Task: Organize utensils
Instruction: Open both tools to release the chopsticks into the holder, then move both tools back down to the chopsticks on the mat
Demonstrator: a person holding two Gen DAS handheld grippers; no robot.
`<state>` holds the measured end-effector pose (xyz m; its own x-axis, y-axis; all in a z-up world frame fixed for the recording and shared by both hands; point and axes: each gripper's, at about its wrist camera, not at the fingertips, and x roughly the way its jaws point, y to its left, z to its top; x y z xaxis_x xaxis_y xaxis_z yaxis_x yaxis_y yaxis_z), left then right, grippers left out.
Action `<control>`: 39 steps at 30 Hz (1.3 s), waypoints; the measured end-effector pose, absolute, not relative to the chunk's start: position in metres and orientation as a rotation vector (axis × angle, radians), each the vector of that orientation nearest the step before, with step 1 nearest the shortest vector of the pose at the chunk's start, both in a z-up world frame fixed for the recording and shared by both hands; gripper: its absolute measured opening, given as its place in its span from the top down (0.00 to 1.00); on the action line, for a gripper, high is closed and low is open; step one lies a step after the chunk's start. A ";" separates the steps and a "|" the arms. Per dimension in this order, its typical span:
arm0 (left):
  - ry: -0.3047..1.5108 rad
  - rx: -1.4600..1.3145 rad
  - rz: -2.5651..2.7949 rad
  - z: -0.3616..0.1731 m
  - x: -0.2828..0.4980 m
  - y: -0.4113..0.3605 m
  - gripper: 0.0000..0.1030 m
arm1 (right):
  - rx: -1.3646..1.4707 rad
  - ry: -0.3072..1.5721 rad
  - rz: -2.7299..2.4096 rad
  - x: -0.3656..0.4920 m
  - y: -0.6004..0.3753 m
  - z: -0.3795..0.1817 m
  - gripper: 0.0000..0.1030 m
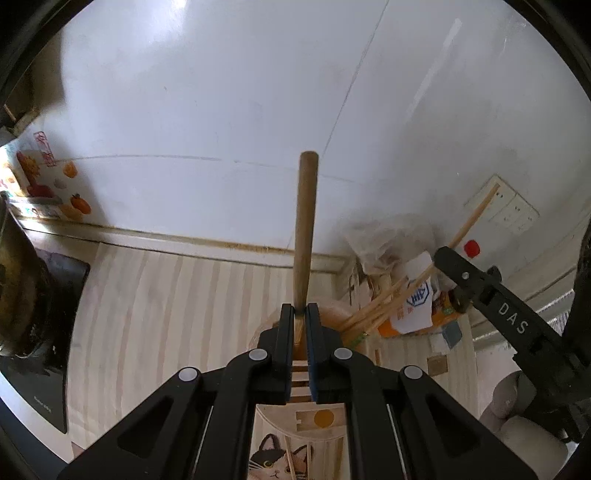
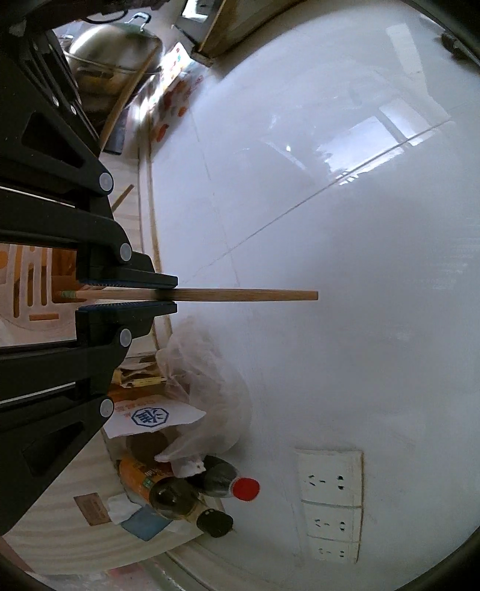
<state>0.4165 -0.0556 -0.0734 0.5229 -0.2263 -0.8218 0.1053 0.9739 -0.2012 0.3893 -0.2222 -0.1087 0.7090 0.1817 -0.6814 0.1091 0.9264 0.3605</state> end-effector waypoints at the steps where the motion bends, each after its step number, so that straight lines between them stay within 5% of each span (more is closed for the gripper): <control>1: 1.009 -0.132 -0.195 -0.074 0.417 -0.055 0.96 | 0.392 0.803 0.050 0.391 -0.221 -0.112 0.93; 6: 0.979 -0.099 -0.210 -0.055 0.402 -0.060 0.92 | 0.414 0.866 0.078 0.391 -0.223 -0.124 0.91; 8: 0.951 -0.085 -0.193 -0.044 0.395 -0.058 0.91 | 0.423 0.870 0.071 0.385 -0.226 -0.122 0.68; 11: 0.913 -0.070 -0.154 -0.031 0.387 -0.053 0.65 | 0.402 0.840 0.051 0.373 -0.232 -0.112 0.52; 13: 0.875 -0.061 -0.120 -0.023 0.379 -0.047 0.33 | 0.396 0.830 0.040 0.364 -0.237 -0.107 0.52; 15: 0.829 -0.055 -0.087 -0.018 0.370 -0.042 0.31 | 0.395 0.819 0.028 0.354 -0.242 -0.102 0.52; 17: 0.804 -0.047 -0.063 -0.018 0.365 -0.036 0.16 | 0.390 0.807 0.011 0.342 -0.247 -0.098 0.48; 18: 0.797 -0.046 -0.058 -0.020 0.363 -0.032 0.00 | 0.390 0.806 0.005 0.338 -0.249 -0.096 0.46; 22: 0.800 -0.021 -0.020 -0.035 0.346 -0.023 0.00 | 0.401 0.787 -0.023 0.311 -0.260 -0.096 0.37; 26: 0.855 0.009 0.012 -0.069 0.332 -0.019 0.00 | 0.372 0.771 -0.078 0.282 -0.267 -0.112 0.17; 36: 1.176 0.083 0.058 -0.227 0.304 -0.035 0.00 | 0.335 1.104 -0.123 0.245 -0.265 -0.253 0.18; 39: 1.298 0.083 0.033 -0.277 0.298 -0.048 0.01 | 0.342 1.206 -0.121 0.238 -0.262 -0.295 0.25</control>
<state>0.2979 -0.0483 -0.2773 0.2694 0.0715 -0.9604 0.0222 0.9965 0.0804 0.2375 -0.2620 -0.2946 0.3578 0.0890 -0.9295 0.2716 0.9425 0.1948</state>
